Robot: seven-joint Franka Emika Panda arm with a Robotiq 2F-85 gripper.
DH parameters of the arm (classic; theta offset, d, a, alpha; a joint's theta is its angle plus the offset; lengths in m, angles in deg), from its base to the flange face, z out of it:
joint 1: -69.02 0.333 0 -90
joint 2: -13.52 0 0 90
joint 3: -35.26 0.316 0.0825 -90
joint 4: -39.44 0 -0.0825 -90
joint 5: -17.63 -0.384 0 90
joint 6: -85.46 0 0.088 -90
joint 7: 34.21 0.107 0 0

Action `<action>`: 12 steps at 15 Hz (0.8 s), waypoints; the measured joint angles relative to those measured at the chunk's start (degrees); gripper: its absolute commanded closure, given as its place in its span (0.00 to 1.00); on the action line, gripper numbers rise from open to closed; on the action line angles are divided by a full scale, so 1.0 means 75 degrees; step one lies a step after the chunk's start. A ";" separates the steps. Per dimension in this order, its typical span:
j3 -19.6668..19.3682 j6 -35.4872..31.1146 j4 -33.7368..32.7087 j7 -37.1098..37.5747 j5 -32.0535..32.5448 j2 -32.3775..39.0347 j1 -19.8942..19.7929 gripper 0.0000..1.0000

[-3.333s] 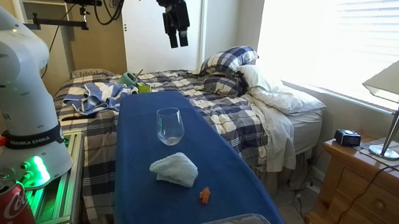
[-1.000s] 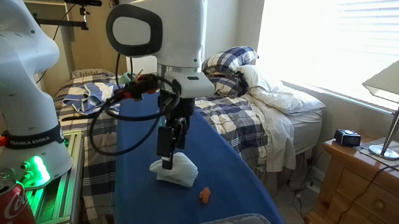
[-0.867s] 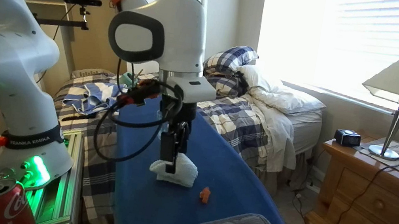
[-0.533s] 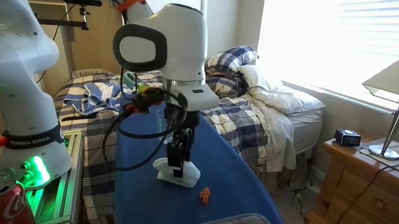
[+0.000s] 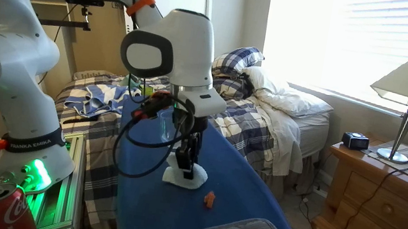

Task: Put the white towel in the cup

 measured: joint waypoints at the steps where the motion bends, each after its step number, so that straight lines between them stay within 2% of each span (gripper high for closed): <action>1: 0.0003 0.0000 -0.0006 -0.0001 -0.0029 0.0002 0.0019 0.95; 3: 0.0005 0.0000 -0.0018 -0.0001 -0.0088 0.0001 0.0050 1.00; 8: 0.0026 0.0046 -0.0038 0.0000 -0.0142 -0.0063 0.0081 0.98; 12: 0.0158 0.0532 -0.0038 0.0017 -0.0112 -0.0556 0.0170 0.98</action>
